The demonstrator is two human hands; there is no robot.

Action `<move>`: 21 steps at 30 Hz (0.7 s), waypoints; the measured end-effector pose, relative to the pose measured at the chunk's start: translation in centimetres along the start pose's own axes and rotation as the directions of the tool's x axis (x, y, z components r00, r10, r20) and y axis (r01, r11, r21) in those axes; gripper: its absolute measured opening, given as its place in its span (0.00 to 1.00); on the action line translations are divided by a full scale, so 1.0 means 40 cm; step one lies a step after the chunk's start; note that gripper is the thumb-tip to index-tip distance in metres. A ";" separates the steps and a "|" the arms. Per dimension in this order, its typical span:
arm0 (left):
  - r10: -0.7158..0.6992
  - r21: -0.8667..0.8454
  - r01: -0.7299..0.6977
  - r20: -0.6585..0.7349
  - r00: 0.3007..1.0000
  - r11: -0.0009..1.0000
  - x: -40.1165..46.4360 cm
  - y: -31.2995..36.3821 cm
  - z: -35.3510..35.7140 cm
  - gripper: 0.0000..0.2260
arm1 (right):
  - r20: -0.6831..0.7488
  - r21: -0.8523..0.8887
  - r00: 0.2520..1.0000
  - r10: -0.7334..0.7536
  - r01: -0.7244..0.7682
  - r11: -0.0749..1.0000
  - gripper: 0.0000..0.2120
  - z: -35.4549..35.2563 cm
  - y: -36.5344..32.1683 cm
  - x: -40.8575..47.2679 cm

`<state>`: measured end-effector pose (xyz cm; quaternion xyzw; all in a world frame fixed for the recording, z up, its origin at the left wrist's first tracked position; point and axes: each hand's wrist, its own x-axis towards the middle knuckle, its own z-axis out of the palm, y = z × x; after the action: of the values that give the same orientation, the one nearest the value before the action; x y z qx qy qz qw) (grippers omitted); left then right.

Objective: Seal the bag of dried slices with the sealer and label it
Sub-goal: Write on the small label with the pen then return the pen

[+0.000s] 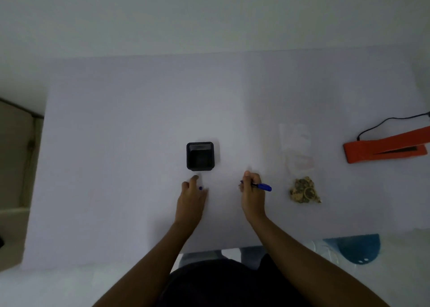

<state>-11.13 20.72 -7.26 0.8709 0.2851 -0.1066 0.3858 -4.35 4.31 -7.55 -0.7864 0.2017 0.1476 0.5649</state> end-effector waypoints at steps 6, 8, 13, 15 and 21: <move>-0.031 -0.248 0.020 -0.043 0.999 0.968 -0.003 0.009 0.001 0.05 | 0.054 -0.077 0.995 -0.083 0.087 0.993 0.14 0.011 -0.069 -0.028; -0.085 -0.410 0.076 -0.004 0.996 0.909 -0.018 0.033 -0.015 0.06 | 0.104 -0.070 0.987 -0.120 0.127 0.989 0.14 0.010 -0.112 -0.040; -0.111 -0.692 0.120 0.058 0.992 0.712 -0.063 0.115 -0.113 0.09 | 0.213 0.150 0.969 -0.124 0.093 0.984 0.18 -0.003 -0.229 -0.088; -0.092 -0.746 0.101 0.054 0.994 0.658 -0.077 0.137 -0.159 0.09 | 0.205 0.207 0.968 -0.146 0.103 0.973 0.23 -0.005 -0.278 -0.113; -0.047 -0.803 0.069 0.052 0.998 0.592 -0.103 0.181 -0.253 0.11 | 0.214 0.270 0.944 -0.251 0.190 0.944 0.19 0.005 -0.384 -0.163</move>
<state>-10.64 22.52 5.70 0.5926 0.3257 0.0097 0.7367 -2.63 9.79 8.12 -0.7039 0.0573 0.1530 0.6912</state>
